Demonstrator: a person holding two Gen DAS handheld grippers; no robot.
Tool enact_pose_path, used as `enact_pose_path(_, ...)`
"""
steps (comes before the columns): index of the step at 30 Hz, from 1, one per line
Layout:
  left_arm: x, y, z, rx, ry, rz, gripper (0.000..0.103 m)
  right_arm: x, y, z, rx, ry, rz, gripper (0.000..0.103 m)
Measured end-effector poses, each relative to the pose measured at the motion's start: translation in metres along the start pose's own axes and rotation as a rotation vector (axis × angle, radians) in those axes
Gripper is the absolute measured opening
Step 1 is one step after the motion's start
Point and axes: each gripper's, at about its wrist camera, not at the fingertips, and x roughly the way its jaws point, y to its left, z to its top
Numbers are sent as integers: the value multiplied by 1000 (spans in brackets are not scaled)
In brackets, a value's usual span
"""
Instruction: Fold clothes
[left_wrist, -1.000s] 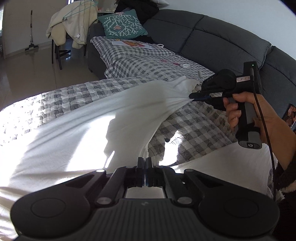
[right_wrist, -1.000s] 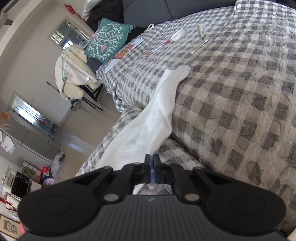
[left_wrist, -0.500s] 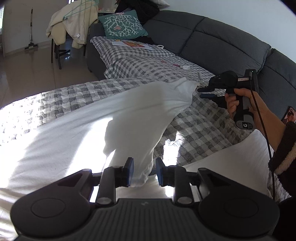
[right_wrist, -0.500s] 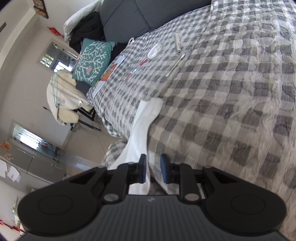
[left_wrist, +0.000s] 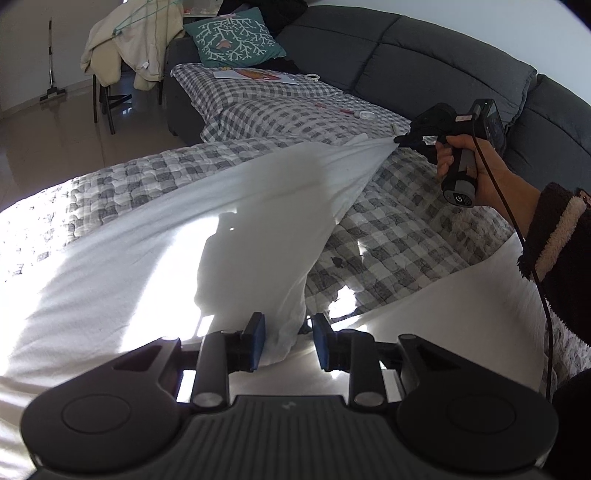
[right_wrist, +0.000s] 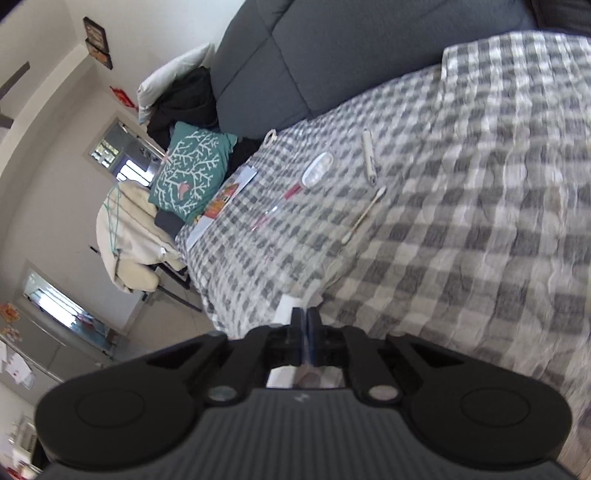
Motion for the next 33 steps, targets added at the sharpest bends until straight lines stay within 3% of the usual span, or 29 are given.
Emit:
enact_pose_path(2,-2,0,0,0,2,-3,40,1,-2,1,-3,25,-14,4)
enact_pose_path(4,-7,1,1,-14,0,1,54,-2,-4,3,2,45,-22,18)
enact_pose_path(5,-10,2,1,-21,-6,7,57,-11,-4,4,22,43,-12,27)
enact_pose_path(11,-38,16,0,-98,-27,70,67,-68,6,-7,8,77,-7,36)
enact_pose_path(18,-86,52,-22,-274,-19,209,70,-131,14,-44,-36,193,-20,44)
enact_pose_path(25,-138,101,-67,-479,15,330,71,-169,19,-80,-81,259,-14,47)
enact_pose_path(28,-162,116,-87,-526,30,350,71,-182,22,-90,-88,274,-8,49)
enact_pose_path(33,-197,126,-120,-581,48,273,70,-199,28,-109,-106,308,21,49)
